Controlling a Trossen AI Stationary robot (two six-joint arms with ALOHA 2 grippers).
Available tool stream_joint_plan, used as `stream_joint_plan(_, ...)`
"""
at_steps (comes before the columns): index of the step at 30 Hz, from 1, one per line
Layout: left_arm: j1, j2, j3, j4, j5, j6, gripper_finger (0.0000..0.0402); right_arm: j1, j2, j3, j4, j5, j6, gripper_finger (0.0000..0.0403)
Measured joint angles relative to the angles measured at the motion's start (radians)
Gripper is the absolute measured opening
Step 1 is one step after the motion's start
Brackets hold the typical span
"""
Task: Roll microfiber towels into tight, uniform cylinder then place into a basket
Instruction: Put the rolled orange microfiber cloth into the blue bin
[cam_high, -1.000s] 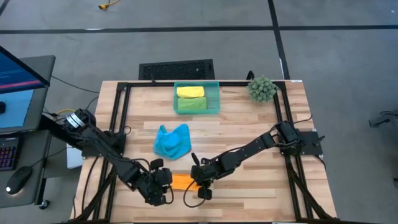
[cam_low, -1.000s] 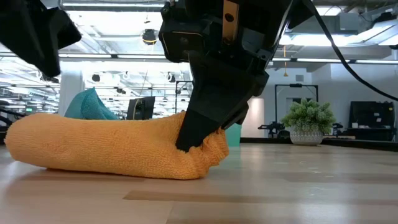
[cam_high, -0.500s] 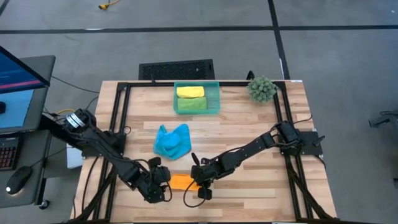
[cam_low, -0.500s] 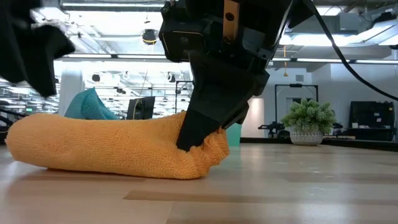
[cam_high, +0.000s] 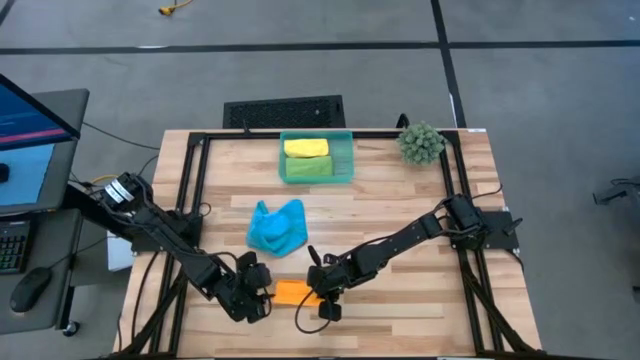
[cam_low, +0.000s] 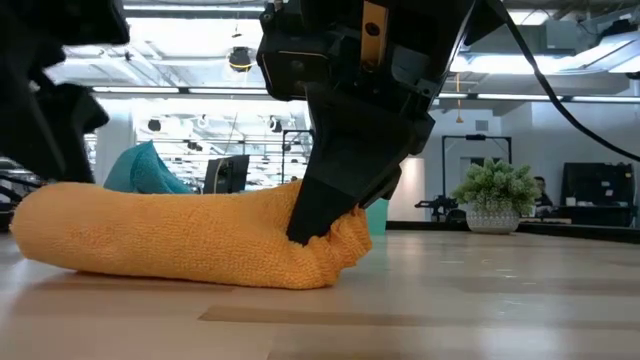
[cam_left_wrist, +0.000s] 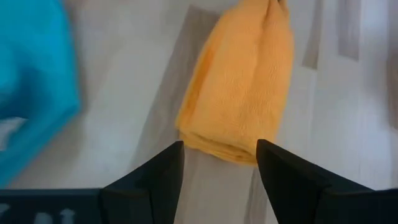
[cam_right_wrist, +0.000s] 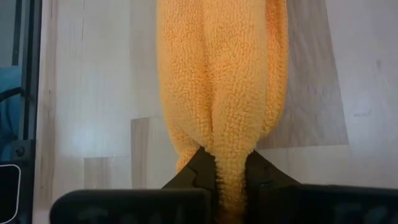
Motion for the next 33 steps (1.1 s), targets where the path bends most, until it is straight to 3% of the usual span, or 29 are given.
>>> stream_joint_plan(4, 0.004, -0.083, -0.01, -0.046, -0.04, -0.003, 0.0193, 0.001, 0.0, 0.0, 0.0, 0.0, 0.0, 0.0041)
stream_joint_plan(9, 0.005, -0.21, -0.091, 0.04, -0.05, -0.042, 0.0193, 0.005, 0.0, 0.0, -0.003, -0.002, 0.0, 0.0041)
stream_joint_plan(14, 0.027, -0.215, -0.257, 0.309, -0.049, -0.202, 0.0193, 0.005, 0.0, 0.0, -0.002, -0.002, 0.0, 0.0041)
stream_joint_plan(19, 0.022, -0.201, -0.34, 0.569, -0.046, -0.183, 0.0193, 0.005, 0.0, 0.0, -0.002, -0.002, 0.0, 0.0042)
stream_joint_plan(33, 0.023, -0.2, -0.346, 0.518, 0.003, -0.301, 0.0199, 0.005, 0.0, 0.0, 0.0, -0.001, 0.007, 0.0042)
